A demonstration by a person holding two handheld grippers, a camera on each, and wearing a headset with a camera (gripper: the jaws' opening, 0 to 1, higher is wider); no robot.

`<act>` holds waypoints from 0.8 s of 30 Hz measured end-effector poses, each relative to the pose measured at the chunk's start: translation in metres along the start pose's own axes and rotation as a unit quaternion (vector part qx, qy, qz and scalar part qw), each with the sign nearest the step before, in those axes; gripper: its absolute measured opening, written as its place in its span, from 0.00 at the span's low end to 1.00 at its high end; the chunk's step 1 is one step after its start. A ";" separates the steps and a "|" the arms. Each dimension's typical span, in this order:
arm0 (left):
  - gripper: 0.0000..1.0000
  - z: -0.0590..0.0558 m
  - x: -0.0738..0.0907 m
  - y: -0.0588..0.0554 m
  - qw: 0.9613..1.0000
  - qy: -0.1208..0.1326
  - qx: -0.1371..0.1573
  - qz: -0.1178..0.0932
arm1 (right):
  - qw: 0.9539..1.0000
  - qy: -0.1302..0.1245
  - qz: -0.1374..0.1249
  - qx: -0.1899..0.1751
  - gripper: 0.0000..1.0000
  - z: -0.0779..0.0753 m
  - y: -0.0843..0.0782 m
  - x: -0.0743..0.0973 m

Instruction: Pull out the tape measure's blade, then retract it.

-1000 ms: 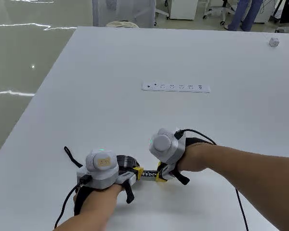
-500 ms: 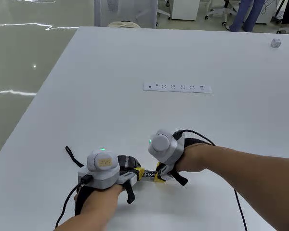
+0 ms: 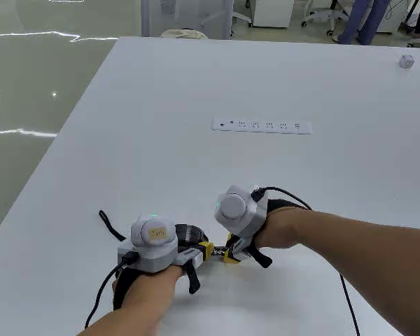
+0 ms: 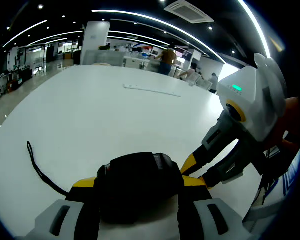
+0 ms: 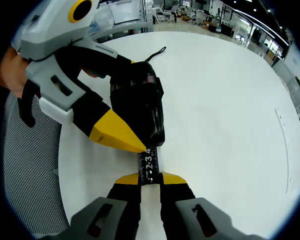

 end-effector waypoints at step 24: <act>0.59 0.000 0.000 -0.001 1.000 -0.001 0.001 0.000 | 1.000 -0.003 -0.023 0.010 0.14 0.004 0.008 -0.005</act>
Point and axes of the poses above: the centre of the closed fingertips' face, and the gripper's own axes: x roughly backward along the fingers, z roughly to its left, y roughly out of its top, the point moved 10 cm from there along x, roughly backward along the fingers, and after that the axes turned 3 degrees about -y, right-handed, at the moved point
